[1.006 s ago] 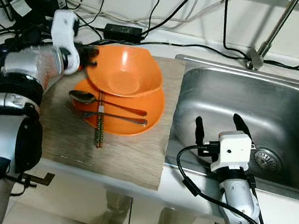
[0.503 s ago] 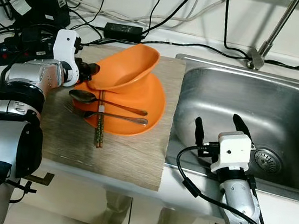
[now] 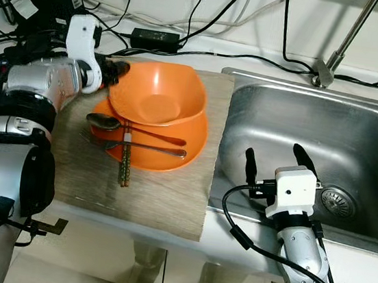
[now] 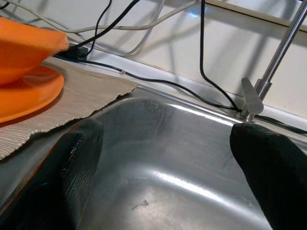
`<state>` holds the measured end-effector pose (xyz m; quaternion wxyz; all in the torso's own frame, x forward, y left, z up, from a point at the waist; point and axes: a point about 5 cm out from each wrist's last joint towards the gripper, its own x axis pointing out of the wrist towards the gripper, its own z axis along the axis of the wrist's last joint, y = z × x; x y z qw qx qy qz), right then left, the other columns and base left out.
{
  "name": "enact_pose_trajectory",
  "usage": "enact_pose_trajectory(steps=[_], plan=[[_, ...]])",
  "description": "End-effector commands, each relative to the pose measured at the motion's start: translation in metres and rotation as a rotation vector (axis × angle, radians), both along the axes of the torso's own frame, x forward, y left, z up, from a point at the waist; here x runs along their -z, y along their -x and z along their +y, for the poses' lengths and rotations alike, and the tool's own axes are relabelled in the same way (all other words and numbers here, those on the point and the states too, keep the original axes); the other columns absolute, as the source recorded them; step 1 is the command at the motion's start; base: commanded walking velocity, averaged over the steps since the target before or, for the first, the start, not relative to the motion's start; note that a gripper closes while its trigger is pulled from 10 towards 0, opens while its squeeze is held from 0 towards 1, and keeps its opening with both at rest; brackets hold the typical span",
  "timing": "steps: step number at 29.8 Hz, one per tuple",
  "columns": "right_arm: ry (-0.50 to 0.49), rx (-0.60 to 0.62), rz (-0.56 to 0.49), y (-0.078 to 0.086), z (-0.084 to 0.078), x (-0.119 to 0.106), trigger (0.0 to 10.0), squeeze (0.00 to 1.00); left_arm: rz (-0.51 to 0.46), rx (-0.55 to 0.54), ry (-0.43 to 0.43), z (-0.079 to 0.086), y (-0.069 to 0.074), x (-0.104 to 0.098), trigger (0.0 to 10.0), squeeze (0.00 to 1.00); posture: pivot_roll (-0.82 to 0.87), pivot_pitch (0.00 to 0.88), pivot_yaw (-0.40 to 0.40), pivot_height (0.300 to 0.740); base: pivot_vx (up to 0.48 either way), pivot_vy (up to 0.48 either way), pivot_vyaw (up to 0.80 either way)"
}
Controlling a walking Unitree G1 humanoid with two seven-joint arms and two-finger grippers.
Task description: Kitchen organization
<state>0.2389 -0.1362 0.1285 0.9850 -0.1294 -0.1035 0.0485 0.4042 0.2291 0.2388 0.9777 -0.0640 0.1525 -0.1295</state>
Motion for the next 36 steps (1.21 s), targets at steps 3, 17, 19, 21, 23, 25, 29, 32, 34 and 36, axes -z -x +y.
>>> enact_pose_trajectory(steps=[3,17,19,21,23,25,29,32,34,36], plan=[[0.01,0.016,0.098,0.004,-0.002,0.021,10.0,0.0,-0.025,0.003,0.036,-0.002,-0.001,-0.015,10.0,0.0,-0.01,0.028,0.035,0.74,0.0,0.0,0.0],[0.015,0.013,0.096,0.002,-0.002,0.021,10.0,0.0,0.053,-0.001,-0.015,-0.004,0.001,-0.003,10.0,1.0,-0.02,0.01,0.038,0.74,0.0,0.0,0.0],[0.015,0.012,0.097,0.001,-0.002,0.021,10.0,0.0,0.065,0.0,-0.015,-0.004,0.001,0.0,10.0,1.0,-0.01,0.011,0.038,0.74,0.0,0.0,0.0],[0.015,0.012,0.097,0.001,-0.002,0.021,10.0,0.0,0.074,0.001,-0.015,-0.003,0.002,0.001,10.0,1.0,-0.01,0.012,0.038,0.74,0.0,0.0,0.0],[0.015,0.012,0.097,0.001,-0.002,0.021,10.0,0.0,0.074,0.001,-0.015,-0.003,0.002,0.001,10.0,1.0,-0.01,0.012,0.038,0.74,0.0,0.0,0.0],[0.014,0.011,0.097,0.001,-0.002,0.022,10.0,0.0,0.087,0.004,-0.015,-0.002,0.002,0.003,10.0,1.0,-0.01,0.014,0.038,0.74,0.0,0.0,0.0],[0.015,0.011,0.099,0.001,-0.002,0.022,10.0,0.0,0.107,0.008,-0.011,0.003,0.004,0.003,10.0,0.0,-0.02,0.014,0.04,0.74,0.0,0.0,0.0],[0.016,0.013,0.101,0.001,-0.002,0.022,10.0,0.0,0.113,0.021,-0.011,0.004,0.005,0.002,10.0,0.0,-0.02,0.014,0.042,0.74,0.0,0.0,0.0],[0.017,0.014,0.102,0.001,-0.003,0.023,10.0,0.0,0.135,0.037,-0.013,0.002,0.005,0.003,10.0,0.0,-0.02,0.014,0.041,0.74,0.0,0.0,0.0],[0.017,0.015,0.103,0.001,-0.003,0.023,10.0,0.0,0.149,0.042,-0.013,0.001,0.006,0.004,10.0,0.0,-0.02,0.015,0.041,0.74,0.0,0.0,0.0]])
